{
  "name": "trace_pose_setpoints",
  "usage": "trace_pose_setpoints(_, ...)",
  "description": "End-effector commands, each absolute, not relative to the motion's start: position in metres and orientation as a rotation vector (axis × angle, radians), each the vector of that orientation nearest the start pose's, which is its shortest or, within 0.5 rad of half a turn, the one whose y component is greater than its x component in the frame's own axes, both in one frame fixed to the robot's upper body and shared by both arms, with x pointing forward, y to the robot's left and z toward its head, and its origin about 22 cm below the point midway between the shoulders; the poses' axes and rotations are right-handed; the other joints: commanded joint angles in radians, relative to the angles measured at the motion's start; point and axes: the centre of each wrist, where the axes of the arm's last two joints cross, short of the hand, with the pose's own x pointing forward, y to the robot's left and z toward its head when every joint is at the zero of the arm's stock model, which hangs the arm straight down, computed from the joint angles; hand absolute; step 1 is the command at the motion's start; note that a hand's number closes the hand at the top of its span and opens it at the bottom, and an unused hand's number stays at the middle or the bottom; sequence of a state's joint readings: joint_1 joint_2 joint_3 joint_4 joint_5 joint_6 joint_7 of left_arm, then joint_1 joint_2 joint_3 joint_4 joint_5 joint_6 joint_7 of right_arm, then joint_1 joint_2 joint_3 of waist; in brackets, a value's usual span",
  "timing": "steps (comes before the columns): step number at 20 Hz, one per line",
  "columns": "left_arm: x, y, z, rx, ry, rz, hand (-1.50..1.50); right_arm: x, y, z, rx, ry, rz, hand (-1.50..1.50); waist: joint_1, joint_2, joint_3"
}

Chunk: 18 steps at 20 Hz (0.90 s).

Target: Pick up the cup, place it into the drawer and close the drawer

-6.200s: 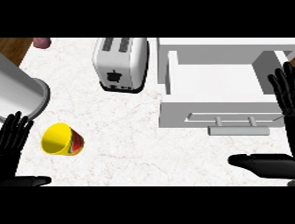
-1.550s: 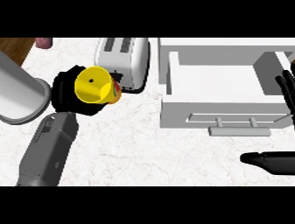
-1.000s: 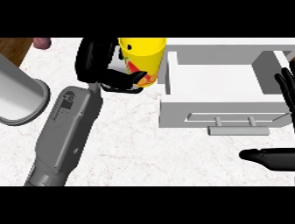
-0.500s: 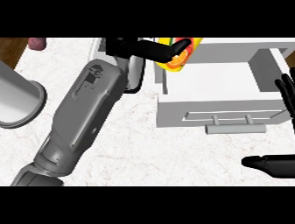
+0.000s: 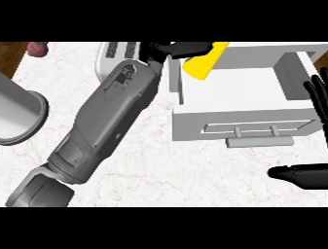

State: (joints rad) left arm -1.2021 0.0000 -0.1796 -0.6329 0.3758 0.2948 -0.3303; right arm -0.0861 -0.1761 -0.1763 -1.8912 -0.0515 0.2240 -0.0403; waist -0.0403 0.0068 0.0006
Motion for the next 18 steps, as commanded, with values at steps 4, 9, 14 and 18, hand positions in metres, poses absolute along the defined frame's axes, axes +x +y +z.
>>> trace_pose_setpoints(4, 0.428, 0.026, 0.134, -0.214, -1.946, -0.210, 1.50, 0.247, -0.288, 0.113, -0.039, -2.013, 0.261, -1.50, -0.020, 0.005, 0.000)
trace_pose_setpoints(9, 0.425, 0.018, 0.131, -0.128, -1.879, -0.287, 1.50, 0.242, -0.285, 0.111, -0.037, -2.014, 0.256, -1.50, -0.018, 0.004, 0.000)
trace_pose_setpoints(14, 0.428, 0.009, 0.142, -0.066, -1.837, -0.377, -1.50, 0.244, -0.277, 0.112, -0.047, -2.026, 0.281, -1.50, -0.046, 0.013, 0.001)
trace_pose_setpoints(18, 0.422, 0.019, 0.107, -0.019, -1.794, -0.442, -1.50, 0.244, -0.287, 0.123, -0.040, -2.027, 0.292, -1.50, -0.036, 0.009, 0.000)
